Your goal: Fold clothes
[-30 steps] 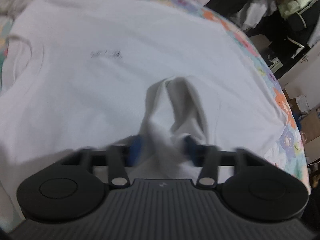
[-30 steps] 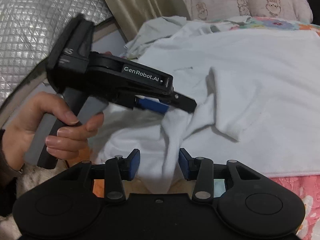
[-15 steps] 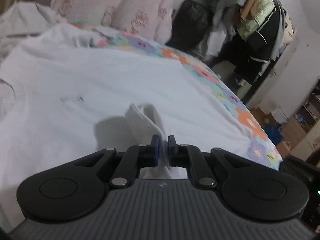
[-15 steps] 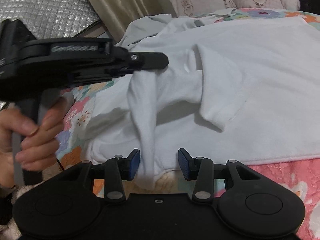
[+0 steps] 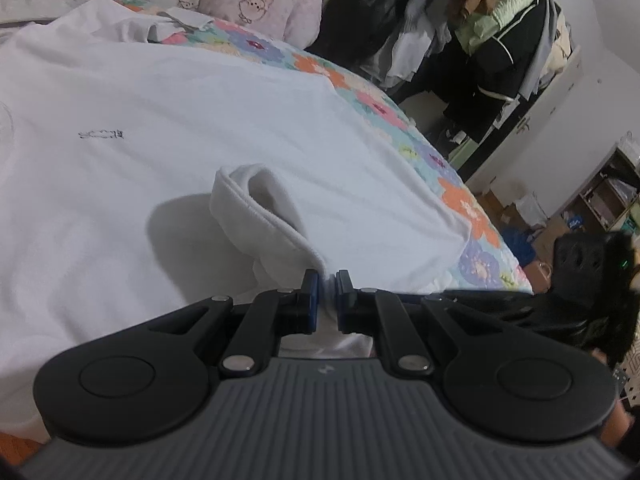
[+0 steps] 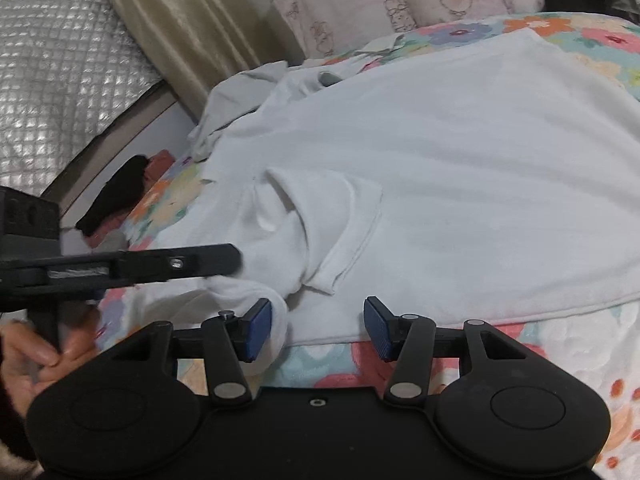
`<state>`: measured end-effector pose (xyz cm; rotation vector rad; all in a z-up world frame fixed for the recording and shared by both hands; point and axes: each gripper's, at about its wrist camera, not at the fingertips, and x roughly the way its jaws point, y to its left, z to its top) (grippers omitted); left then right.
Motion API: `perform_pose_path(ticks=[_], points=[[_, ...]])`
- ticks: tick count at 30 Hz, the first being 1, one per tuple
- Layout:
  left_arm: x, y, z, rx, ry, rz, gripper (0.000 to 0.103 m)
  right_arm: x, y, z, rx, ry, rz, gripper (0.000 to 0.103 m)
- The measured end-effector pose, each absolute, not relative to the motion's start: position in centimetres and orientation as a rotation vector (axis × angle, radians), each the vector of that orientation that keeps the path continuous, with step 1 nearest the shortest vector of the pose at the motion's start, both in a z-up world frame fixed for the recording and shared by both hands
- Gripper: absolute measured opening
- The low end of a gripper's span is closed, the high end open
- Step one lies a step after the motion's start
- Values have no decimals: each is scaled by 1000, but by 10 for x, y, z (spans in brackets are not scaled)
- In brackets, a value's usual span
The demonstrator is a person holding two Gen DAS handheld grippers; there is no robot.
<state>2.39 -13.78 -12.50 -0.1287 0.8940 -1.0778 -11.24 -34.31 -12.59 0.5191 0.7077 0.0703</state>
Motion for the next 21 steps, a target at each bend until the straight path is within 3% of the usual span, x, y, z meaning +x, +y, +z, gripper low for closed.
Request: perform_pose_path(ticks=[8,17,18,21], points=[[9,-155,-128,-47,888,-1128,8,-111,-375,-110,836,637,147,57],[-23,-170,-130,183,825,-1117,8,-34,-327,-112,587,792,202,56],[-23,-171,-129,186,822,-1122,8,-27,-328,-119,596,798,218,54],[-17,-165,-124,163,814,-1105,10,-20,-328,-119,495,763,145,8]])
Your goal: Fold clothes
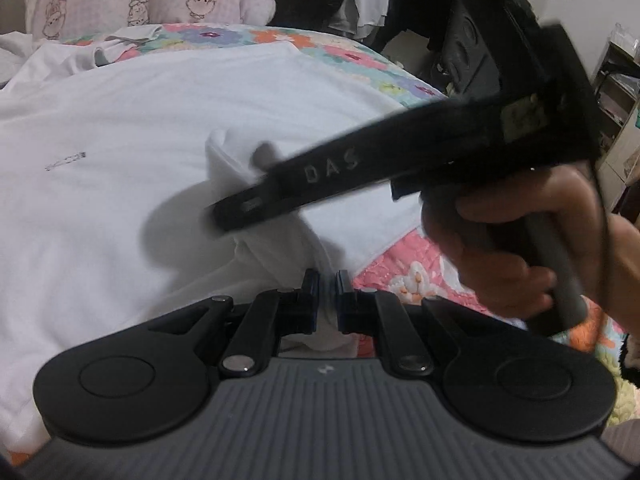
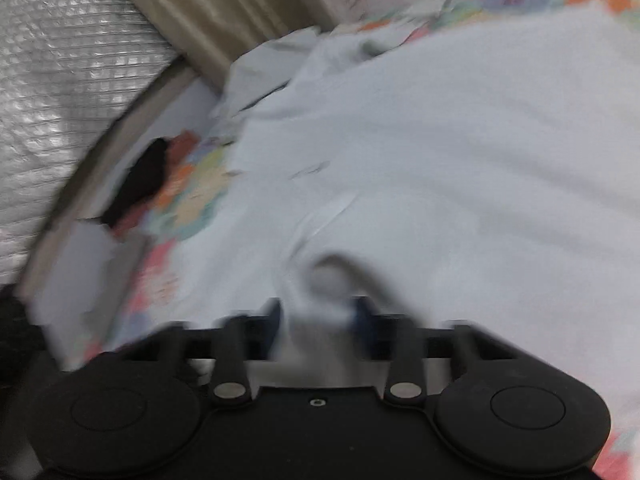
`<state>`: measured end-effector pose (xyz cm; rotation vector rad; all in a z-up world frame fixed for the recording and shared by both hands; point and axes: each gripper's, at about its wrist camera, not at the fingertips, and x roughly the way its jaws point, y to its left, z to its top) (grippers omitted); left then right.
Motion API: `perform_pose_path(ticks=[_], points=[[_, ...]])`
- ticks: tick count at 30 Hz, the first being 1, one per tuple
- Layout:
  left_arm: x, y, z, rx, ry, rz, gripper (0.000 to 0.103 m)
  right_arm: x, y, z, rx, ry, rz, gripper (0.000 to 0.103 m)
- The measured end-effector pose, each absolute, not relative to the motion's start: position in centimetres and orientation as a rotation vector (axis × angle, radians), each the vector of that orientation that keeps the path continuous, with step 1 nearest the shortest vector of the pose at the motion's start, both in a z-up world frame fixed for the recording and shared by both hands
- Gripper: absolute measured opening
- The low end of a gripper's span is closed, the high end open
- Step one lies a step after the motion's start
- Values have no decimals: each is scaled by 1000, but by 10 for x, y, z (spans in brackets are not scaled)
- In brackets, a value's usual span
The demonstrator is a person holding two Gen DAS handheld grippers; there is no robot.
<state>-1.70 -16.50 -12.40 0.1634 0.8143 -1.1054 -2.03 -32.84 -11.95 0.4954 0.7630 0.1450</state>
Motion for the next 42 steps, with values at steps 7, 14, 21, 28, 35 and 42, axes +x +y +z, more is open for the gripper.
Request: perform_pose_path(ticks=[7,14,21,28,35,42], points=[[18,-135,-114,3,806,-956,41,-79,-356,-81,359,478,-17,8],[45,-127,-138,11,943,-799,42,-127,-400,-125,491,566,-226,10],[47,-142,-149,42,971,-881,76,-131,-411,-150,641,610,-256,38],[22,-157,-144,195,884,-965,1,-100,-408,-141,598,570,-236,9],[20,-97,-98,82,676,-733,0,-16,-354,-57,153,557,-32,9],[56,-53,-105,-64,706,-456,1,85,-319,6,32,424,111,58]])
